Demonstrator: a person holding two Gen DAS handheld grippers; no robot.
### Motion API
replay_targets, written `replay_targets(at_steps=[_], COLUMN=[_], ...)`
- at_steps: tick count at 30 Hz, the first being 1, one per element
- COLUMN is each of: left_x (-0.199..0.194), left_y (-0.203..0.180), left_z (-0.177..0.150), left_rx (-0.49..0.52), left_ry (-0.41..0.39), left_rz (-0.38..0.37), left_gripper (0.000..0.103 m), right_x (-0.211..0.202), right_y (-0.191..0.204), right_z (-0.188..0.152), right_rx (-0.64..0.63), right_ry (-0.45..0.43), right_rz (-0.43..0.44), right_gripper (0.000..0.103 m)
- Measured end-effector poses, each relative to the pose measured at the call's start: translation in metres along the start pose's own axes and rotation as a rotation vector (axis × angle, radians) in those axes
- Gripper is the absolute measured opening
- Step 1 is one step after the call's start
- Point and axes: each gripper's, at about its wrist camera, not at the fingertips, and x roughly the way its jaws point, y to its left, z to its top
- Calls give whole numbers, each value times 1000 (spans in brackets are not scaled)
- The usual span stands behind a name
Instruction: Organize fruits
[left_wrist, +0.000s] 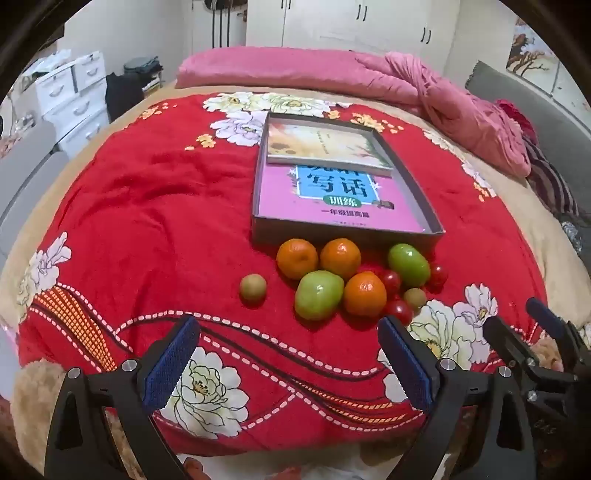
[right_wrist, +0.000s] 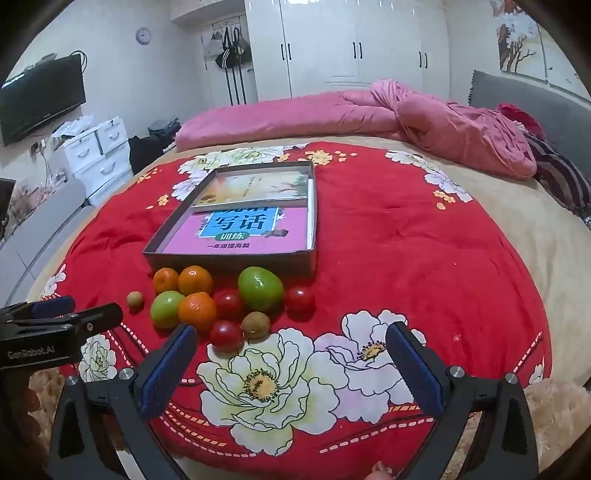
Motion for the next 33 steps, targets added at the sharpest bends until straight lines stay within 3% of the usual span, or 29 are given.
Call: replay_targets(at_steps=[3,8,33], left_x=[-4,-7,-5], left_y=[6,7,4], left_z=[4,4,3], left_rx=[-21,-25,-7], left_ry=[17,22,14], left_rz=[-52,-68,-61], left_gripper=[97,97,97], right_x=[-1,-6,-9], right_y=[0,3,8], right_z=[0,0,1], right_rx=[1,-16,-48], right_ry=[-13,-20,-25], right_rz=[0,-4,-15], right_gripper=[103,103,103])
